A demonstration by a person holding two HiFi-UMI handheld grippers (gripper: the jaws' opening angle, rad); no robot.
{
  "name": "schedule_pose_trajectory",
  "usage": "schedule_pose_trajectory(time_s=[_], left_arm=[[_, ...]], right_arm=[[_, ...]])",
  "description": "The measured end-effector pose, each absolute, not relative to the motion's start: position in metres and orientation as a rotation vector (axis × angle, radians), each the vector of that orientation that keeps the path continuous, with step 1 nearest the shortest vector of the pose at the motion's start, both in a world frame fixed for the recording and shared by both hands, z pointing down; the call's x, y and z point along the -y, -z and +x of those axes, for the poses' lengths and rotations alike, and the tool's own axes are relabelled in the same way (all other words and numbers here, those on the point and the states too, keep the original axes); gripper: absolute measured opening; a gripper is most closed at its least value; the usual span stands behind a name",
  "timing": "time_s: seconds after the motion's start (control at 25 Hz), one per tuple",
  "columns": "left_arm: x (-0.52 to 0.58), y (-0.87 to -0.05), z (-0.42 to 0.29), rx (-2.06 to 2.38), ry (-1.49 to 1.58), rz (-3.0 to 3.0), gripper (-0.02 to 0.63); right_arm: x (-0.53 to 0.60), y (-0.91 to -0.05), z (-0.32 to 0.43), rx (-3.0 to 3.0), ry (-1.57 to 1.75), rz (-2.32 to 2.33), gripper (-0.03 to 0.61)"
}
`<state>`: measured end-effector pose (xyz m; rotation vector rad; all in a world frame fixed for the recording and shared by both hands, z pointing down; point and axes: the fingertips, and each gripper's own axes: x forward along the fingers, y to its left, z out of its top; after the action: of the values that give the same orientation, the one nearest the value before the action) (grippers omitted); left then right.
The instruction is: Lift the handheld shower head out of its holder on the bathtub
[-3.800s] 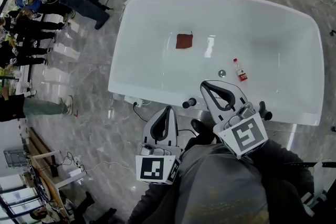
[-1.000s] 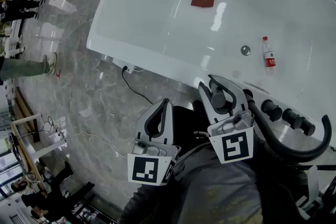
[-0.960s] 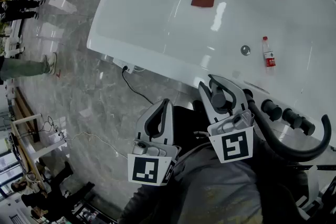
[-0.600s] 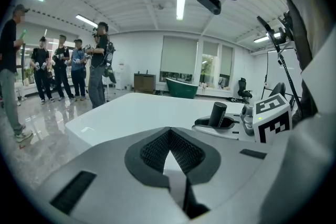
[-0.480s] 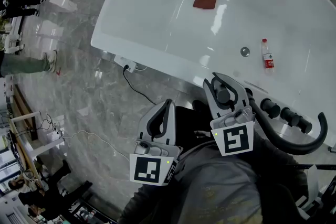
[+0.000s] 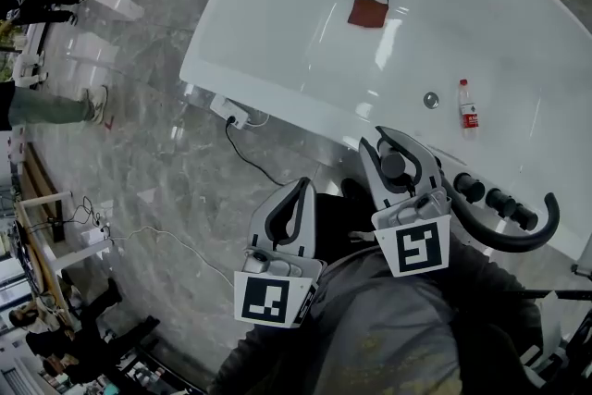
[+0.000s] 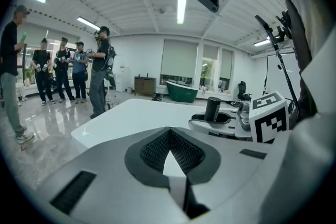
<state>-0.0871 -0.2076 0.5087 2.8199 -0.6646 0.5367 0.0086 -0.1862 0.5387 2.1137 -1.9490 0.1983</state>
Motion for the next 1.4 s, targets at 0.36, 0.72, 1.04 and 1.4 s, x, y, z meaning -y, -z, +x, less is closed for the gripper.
schedule_pose_trajectory(time_s=[0.36,0.72,1.04,1.4], left_arm=[[0.211,-0.46,-0.091,0.687,-0.497,2.821,0.002],[0.217,-0.43,-0.09,0.689,-0.486,2.815,0.002],[0.224,-0.383,-0.091,0.697,-0.474,2.828,0.002],[0.216,-0.355,-0.086,0.702,-0.439,2.845,0.002]], right_arm=[[0.192,-0.486,0.005,1.981,-0.181,2.109,0.098],[0.2,-0.454,0.003,2.003,-0.189,2.099,0.098],[0.205,-0.403,0.002,2.022,-0.163,2.094,0.098],[0.2,-0.372,0.002,2.046,-0.135,2.083,0.098]])
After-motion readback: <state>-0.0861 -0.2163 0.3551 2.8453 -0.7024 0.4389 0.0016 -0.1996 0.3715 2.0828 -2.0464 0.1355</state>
